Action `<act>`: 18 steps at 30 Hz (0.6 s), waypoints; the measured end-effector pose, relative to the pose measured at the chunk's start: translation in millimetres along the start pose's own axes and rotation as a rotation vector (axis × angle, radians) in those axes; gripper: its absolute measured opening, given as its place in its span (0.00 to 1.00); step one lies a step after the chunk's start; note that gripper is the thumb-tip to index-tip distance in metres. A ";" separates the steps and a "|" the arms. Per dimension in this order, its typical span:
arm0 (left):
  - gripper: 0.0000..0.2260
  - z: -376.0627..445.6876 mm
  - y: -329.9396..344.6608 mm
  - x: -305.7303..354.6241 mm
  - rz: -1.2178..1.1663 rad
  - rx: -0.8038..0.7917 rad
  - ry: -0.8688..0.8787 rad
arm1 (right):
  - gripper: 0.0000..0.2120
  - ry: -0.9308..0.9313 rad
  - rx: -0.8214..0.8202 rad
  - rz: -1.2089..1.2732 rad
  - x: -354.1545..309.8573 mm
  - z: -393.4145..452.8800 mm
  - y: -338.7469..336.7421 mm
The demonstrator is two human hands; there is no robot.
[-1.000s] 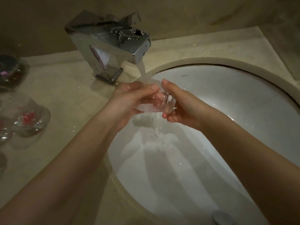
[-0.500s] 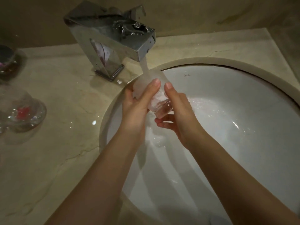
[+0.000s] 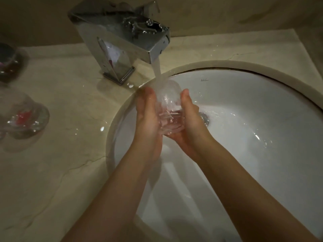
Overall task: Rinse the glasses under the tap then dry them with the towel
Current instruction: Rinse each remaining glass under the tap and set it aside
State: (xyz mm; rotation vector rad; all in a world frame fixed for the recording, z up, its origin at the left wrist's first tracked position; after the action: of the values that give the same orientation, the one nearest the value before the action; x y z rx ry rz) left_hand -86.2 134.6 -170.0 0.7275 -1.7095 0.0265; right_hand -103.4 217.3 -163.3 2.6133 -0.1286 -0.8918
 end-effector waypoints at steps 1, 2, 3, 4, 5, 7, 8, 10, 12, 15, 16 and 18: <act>0.34 -0.7 -2.0 0.0 -0.008 0.001 0.008 | 0.28 0.002 -0.006 0.026 -0.2 -0.8 -0.4; 0.31 -1.4 -3.2 -0.1 -0.006 0.006 0.031 | 0.26 -0.012 0.015 -0.001 -1.6 -1.6 -1.2; 0.25 -2.0 -3.9 0.1 0.005 0.013 0.058 | 0.25 -0.043 0.064 -0.092 -3.2 -1.8 -2.4; 0.21 -3.9 -2.5 1.7 0.020 0.012 0.077 | 0.25 -0.083 0.106 -0.194 -4.2 -1.6 -3.2; 0.19 -5.0 -1.1 2.8 0.037 0.010 0.092 | 0.27 -0.119 0.123 -0.266 -5.5 -2.1 -3.2; 0.22 -7.5 2.4 6.0 0.038 0.012 0.100 | 0.29 -0.120 0.105 -0.320 -10.1 -4.4 -0.6; 0.24 -8.1 3.3 8.5 0.035 0.024 0.102 | 0.30 -0.099 0.066 -0.302 -11.6 -3.2 0.8; 0.30 -7.9 5.2 12.4 0.041 0.034 0.101 | 0.25 -0.075 -0.004 -0.227 -16.5 -6.3 5.2; 0.32 -8.2 6.4 14.0 0.086 0.029 0.116 | 0.22 -0.094 0.007 -0.236 -17.7 -3.4 3.9; 0.27 -7.4 4.8 14.3 0.095 0.036 0.126 | 0.27 -0.113 -0.012 -0.293 -15.9 -2.1 5.5; 0.29 -6.0 4.4 14.4 0.072 0.035 0.101 | 0.28 -0.094 -0.028 -0.263 -15.0 -1.1 5.1; 0.33 -2.9 4.2 15.0 0.037 0.013 0.054 | 0.28 -0.038 -0.069 -0.136 -14.8 -3.0 7.1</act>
State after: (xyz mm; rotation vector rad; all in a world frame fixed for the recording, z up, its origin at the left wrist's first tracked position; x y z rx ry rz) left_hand -86.9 132.4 -154.3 0.6989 -1.6728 0.0830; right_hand -113.2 214.7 -150.0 2.5660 0.0694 -0.9742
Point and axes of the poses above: each hand's wrist, its own z-axis towards the middle knuckle, its own y-axis out of the palm, x = y × z, the point moved 3 cm from there along z, towards the middle knuckle, and after that the axes turned 11 degrees about y, right-handed, at the moved point
